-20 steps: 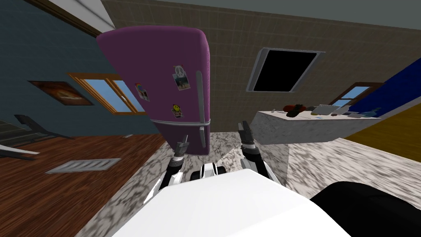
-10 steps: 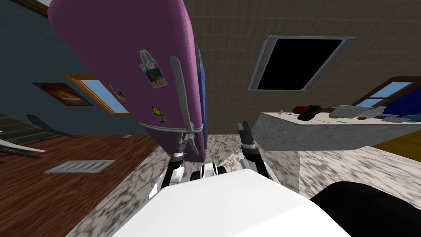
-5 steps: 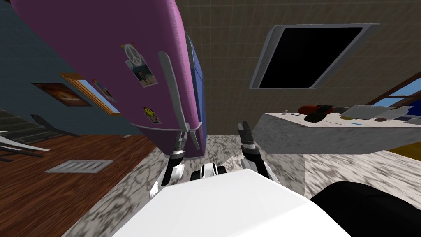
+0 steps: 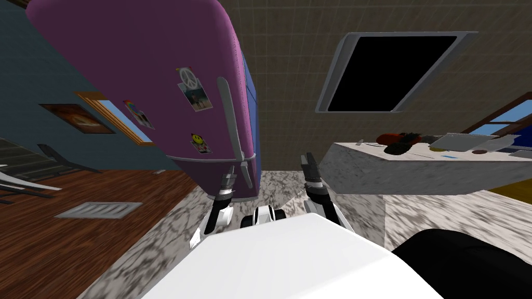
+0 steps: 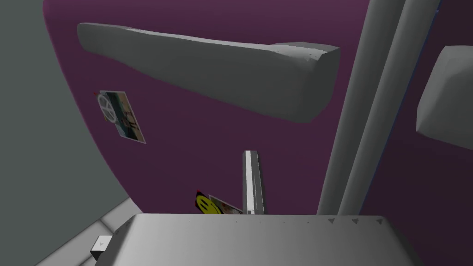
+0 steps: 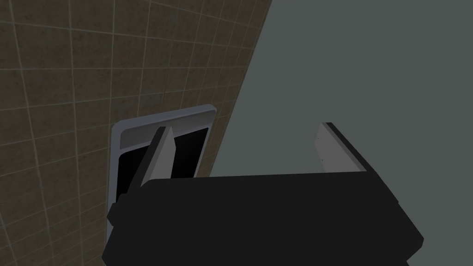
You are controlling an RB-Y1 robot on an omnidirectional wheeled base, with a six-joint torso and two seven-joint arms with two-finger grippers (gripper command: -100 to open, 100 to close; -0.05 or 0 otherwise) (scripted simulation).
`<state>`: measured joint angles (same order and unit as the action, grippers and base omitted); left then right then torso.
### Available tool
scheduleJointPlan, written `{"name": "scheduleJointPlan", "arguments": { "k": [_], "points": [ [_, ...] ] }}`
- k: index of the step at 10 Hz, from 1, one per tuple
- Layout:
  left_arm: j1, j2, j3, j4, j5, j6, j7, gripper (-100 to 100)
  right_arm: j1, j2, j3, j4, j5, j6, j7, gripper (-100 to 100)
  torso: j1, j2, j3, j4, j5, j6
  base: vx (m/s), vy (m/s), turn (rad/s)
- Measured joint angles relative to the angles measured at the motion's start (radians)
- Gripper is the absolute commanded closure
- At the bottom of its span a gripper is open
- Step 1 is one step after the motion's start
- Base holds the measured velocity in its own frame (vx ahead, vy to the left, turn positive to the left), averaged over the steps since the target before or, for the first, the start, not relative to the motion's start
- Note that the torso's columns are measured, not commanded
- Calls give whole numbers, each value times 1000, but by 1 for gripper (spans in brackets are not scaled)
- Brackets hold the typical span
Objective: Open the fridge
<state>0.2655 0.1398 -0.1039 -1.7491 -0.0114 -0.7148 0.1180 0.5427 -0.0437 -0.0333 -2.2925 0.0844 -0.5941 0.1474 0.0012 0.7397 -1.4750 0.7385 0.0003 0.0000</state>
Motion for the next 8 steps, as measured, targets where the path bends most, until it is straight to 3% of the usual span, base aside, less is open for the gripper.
{"name": "scheduleJointPlan", "arguments": {
  "k": [1,2,6,8],
  "points": [
    [6,-3,-3,17,-1,-23,-2,100,0,0,0,0,0,0,0,0,0,0,0,0,0,0,-18,10,-1],
    [7,-3,-3,19,-1,-28,-2,-100,0,0,0,0,0,0,0,0,-2,-2,-1,0,0,0,94,-73,47],
    [-6,-27,28,38,4,-33,-30,-100,0,0,0,0,0,0,0,0,-2,-3,-2,-1,-1,0,164,-128,64],
    [-8,-33,39,44,6,-38,-40,-100,0,0,0,0,0,0,0,0,3,2,1,0,1,1,48,-44,12]
  ]
}}
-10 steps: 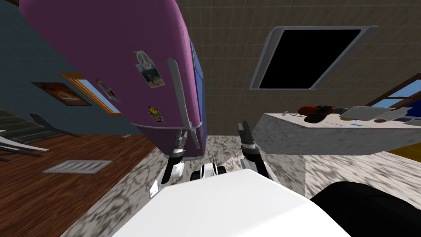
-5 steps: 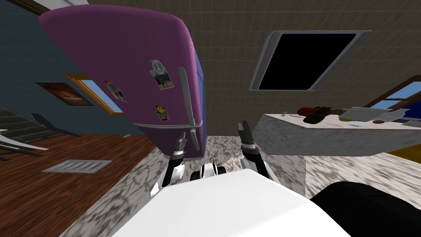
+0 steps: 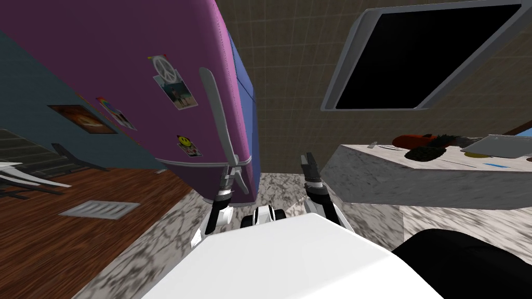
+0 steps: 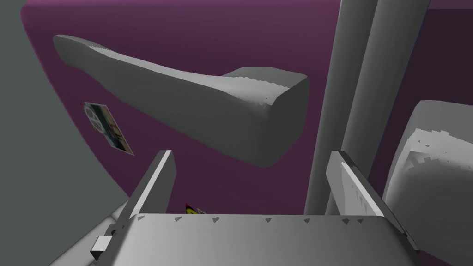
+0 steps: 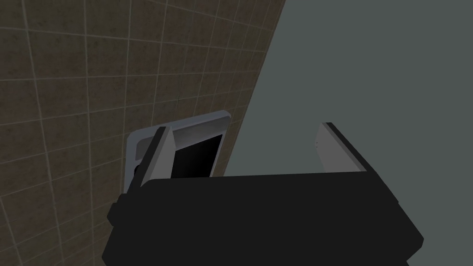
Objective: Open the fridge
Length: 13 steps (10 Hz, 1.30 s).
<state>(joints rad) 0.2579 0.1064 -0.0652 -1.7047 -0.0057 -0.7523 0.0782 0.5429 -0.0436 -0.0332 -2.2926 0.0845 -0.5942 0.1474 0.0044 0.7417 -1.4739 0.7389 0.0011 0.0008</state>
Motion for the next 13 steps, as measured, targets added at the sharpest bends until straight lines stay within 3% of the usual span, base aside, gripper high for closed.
{"name": "scheduleJointPlan", "arguments": {
  "k": [4,5,9,13],
  "points": [
    [-24,9,9,-54,3,75,4,-100,0,0,0,0,0,0,0,0,-5,-4,-2,-1,-1,-1,19,-7,5],
    [-24,9,9,-56,3,79,5,100,0,0,0,0,0,0,0,0,-5,-4,-2,-1,-1,-1,-12,8,-7],
    [-6,2,2,-14,1,22,1,100,0,0,0,0,0,0,0,0,-5,-3,-2,0,-2,-1,-41,29,-17],
    [15,65,-54,-47,-8,30,61,100,-1,-1,0,0,0,0,0,0,11,3,1,8,0,-9,-239,251,-125]
  ]
}}
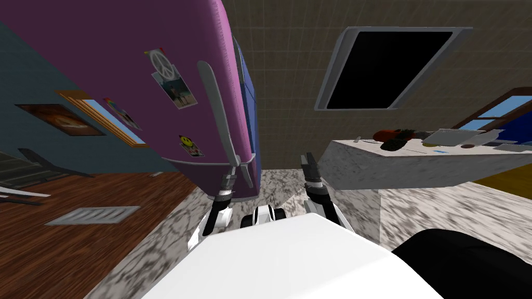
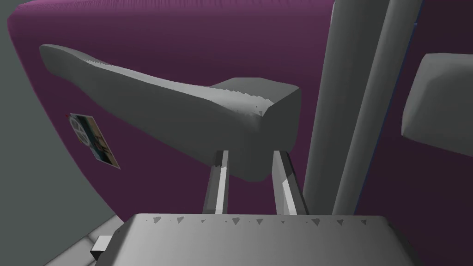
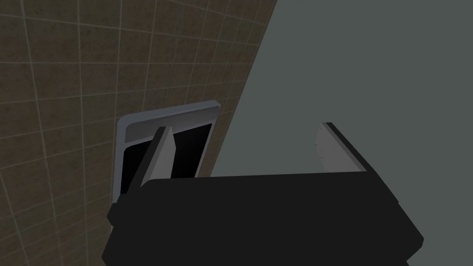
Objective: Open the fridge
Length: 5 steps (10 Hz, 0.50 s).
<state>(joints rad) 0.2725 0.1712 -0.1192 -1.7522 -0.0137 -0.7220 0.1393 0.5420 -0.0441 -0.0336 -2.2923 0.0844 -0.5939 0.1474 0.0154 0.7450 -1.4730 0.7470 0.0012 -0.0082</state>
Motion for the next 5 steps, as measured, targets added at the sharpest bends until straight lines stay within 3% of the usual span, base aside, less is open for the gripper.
{"name": "scheduleJointPlan", "arguments": {
  "k": [2,5],
  "points": [
    [3,22,-16,-6,-1,3,23,100,0,0,0,0,0,0,0,0,-6,-6,-5,0,-3,-1,-267,170,-52],
    [16,55,-45,-32,-6,10,56,100,0,0,0,0,0,0,0,0,-8,-7,-6,2,-4,2,-180,182,-73]
  ]
}}
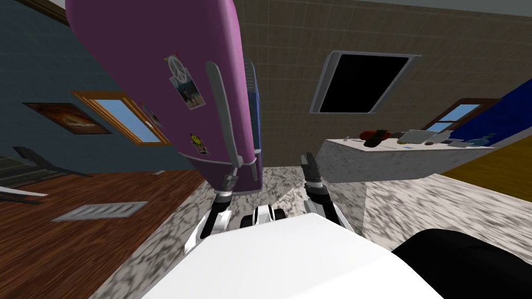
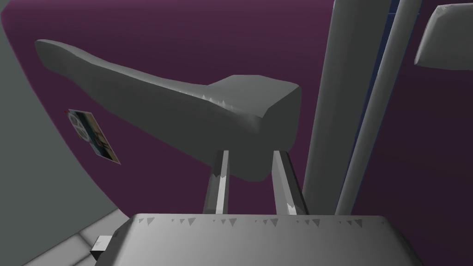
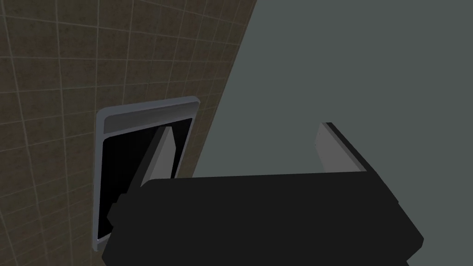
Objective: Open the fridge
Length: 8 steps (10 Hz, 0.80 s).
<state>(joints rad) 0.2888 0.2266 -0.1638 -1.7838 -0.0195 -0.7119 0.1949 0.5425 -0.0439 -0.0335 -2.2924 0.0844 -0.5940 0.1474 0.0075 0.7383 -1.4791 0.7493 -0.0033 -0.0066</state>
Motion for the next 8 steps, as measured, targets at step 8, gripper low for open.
{"name": "scheduleJointPlan", "arguments": {
  "k": [8],
  "points": [
    [59,114,-85,-61,-18,-46,95,100,0,0,0,0,0,0,0,0,-1,0,1,-4,3,2,-157,210,-71]
  ]
}}
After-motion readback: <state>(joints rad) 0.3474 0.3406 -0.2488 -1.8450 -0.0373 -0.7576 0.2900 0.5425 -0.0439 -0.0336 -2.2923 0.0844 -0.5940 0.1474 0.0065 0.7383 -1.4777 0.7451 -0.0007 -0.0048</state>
